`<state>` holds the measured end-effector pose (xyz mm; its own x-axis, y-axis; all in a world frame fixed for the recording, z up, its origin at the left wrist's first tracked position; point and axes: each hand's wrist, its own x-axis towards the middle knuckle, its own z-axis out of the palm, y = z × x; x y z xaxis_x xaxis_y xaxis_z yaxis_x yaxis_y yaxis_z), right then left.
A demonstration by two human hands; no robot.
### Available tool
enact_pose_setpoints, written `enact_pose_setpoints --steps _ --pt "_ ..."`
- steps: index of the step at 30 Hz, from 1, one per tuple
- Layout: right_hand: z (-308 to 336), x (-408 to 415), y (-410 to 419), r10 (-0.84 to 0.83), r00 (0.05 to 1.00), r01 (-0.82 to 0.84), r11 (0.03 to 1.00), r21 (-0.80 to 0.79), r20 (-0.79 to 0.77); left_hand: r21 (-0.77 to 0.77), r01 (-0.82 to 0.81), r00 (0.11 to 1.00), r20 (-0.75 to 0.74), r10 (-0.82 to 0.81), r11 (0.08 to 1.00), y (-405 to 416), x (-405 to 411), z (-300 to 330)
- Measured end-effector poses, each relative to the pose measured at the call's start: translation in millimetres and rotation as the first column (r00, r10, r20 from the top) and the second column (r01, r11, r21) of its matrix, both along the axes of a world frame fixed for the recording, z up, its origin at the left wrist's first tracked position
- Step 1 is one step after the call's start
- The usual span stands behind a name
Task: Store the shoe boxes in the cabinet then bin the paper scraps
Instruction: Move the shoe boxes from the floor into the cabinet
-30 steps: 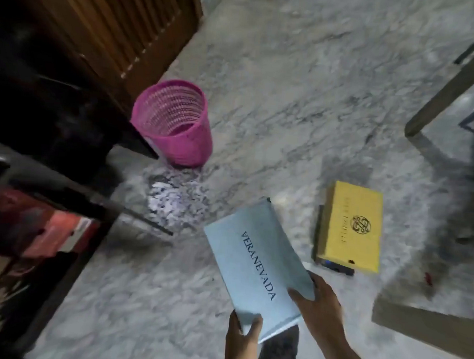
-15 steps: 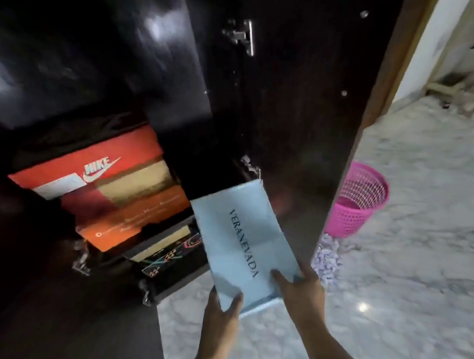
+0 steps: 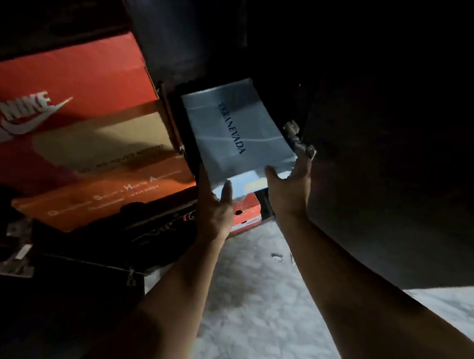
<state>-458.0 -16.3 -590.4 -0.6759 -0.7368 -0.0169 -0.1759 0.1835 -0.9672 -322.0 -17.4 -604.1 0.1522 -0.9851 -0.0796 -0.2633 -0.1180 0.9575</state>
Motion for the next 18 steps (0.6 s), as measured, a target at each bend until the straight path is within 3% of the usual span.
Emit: enact_pose_setpoints --steps 4,9,14,16,18 --pt "-15.0 10.6 -33.8 0.082 0.997 -0.081 0.995 0.055 -0.009 -0.053 -0.075 0.995 0.06 0.078 0.996 -37.9 0.4 -11.0" --pt "-21.7 6.0 -55.8 0.096 0.995 -0.089 0.981 0.174 -0.034 0.076 -0.079 0.993 0.091 0.071 0.994 -45.2 -1.7 -19.4" --pt "-13.0 -6.4 -33.6 0.196 0.976 -0.18 0.971 0.157 -0.092 0.103 -0.178 0.976 0.144 0.163 0.979 -21.8 3.7 -13.9" --pt "-14.0 -7.1 1.1 0.16 0.975 -0.128 0.971 0.201 -0.156 0.141 -0.075 0.982 0.182 0.049 0.987 1.6 9.4 -23.9" --pt "-24.9 -5.8 52.7 0.115 0.974 -0.066 0.968 0.242 -0.197 0.315 0.053 0.977 0.181 -0.115 0.947 34.6 10.5 -48.4"
